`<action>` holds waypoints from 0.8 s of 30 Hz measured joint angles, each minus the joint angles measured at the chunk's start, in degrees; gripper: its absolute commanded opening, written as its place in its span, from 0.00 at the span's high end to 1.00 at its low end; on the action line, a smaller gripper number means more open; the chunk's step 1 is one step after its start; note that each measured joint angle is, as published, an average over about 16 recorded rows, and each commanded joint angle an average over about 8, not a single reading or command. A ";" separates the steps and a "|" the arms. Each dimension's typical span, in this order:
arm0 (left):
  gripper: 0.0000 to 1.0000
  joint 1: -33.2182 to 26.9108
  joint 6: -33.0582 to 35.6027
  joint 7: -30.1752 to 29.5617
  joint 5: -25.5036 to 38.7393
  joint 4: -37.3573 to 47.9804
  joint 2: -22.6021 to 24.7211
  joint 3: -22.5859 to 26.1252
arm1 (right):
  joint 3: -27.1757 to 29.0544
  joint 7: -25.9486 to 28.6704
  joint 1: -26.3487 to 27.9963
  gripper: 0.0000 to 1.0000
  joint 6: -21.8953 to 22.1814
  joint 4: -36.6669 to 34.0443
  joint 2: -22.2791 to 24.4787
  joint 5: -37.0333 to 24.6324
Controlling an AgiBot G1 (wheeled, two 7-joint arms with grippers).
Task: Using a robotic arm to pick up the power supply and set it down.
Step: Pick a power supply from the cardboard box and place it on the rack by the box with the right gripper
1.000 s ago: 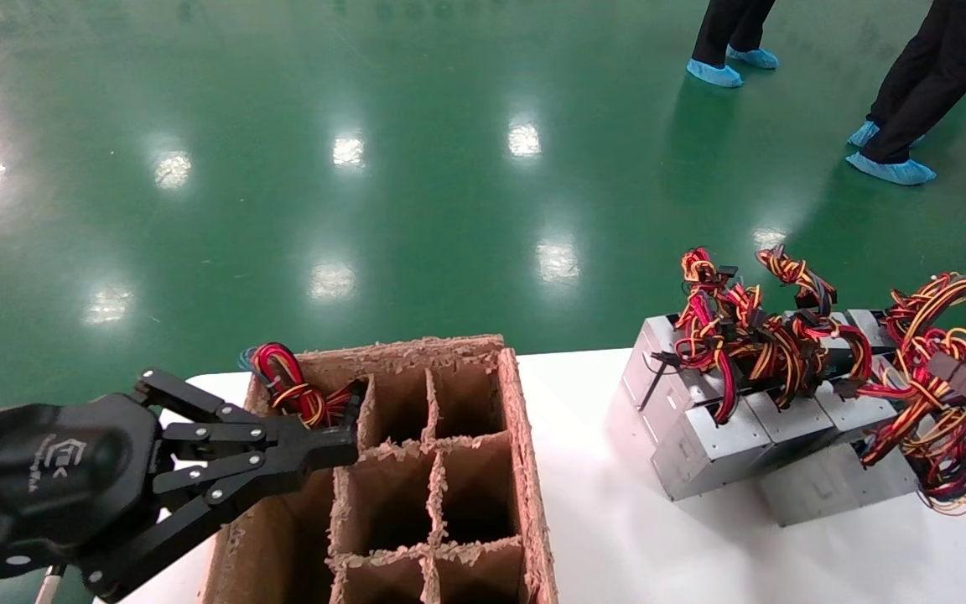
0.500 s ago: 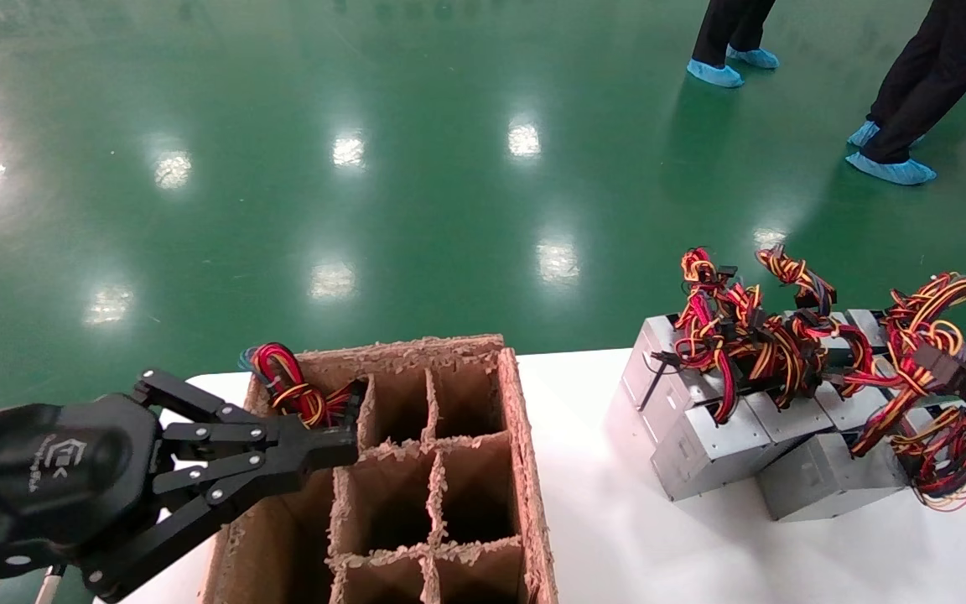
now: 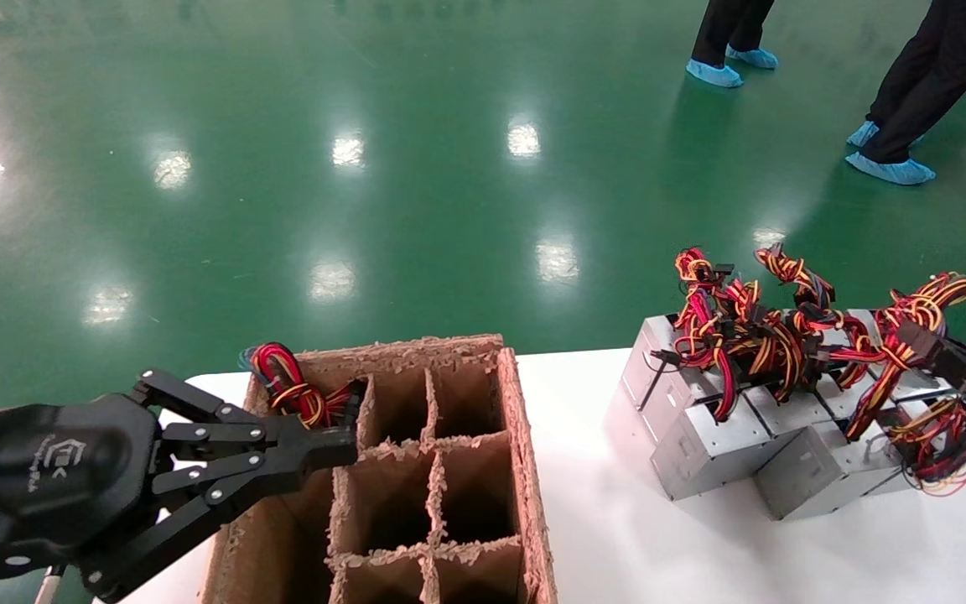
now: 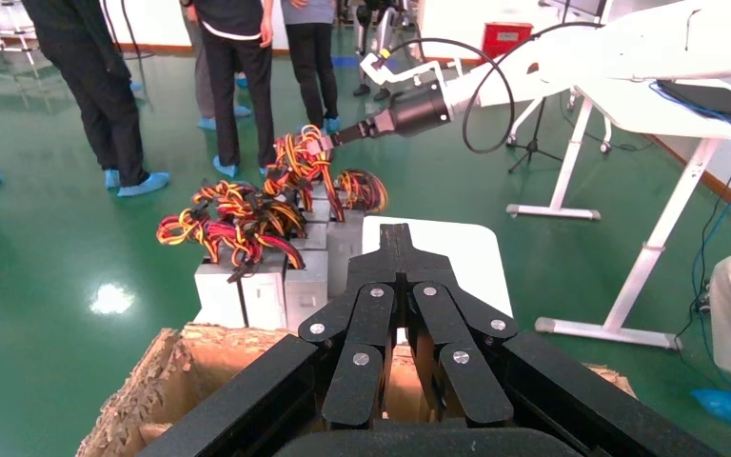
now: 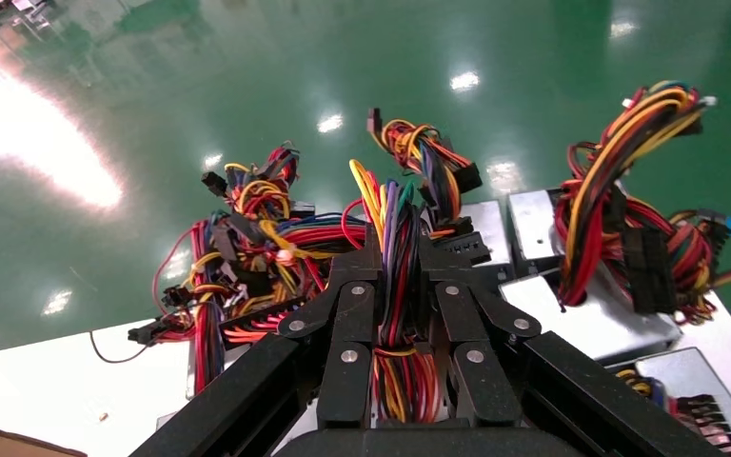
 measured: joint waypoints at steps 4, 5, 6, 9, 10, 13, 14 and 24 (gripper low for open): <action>1.00 0.00 0.00 0.00 0.00 0.00 0.00 0.00 | -1.23 0.20 1.90 1.00 -0.92 -0.94 -0.56 -0.97; 1.00 0.00 0.00 0.00 0.00 0.00 0.00 0.00 | -1.52 0.24 2.31 1.00 -1.19 -1.17 -0.70 -1.20; 1.00 0.00 0.00 0.00 0.00 0.00 0.00 0.00 | -1.82 0.28 2.71 1.00 -1.47 -1.40 -0.84 -1.43; 1.00 0.00 0.00 0.00 0.00 0.00 0.00 0.00 | -2.67 0.44 3.83 0.99 -2.30 -2.06 -1.24 -2.07; 1.00 0.00 0.00 0.00 0.00 0.00 0.00 0.00 | -2.93 0.50 4.17 0.94 -2.55 -2.27 -1.36 -2.28; 1.00 0.00 0.00 0.00 0.00 0.00 0.00 0.00 | -3.68 0.70 5.11 0.56 -3.25 -2.85 -1.67 -2.86; 1.00 0.00 0.00 0.00 0.00 0.00 0.00 0.00 | -3.91 0.77 5.39 0.44 -3.44 -3.03 -1.75 -3.04; 1.00 0.00 0.00 0.00 0.00 0.00 0.00 0.00 | -5.00 1.14 7.34 0.00 -4.86 -3.74 -1.73 -4.09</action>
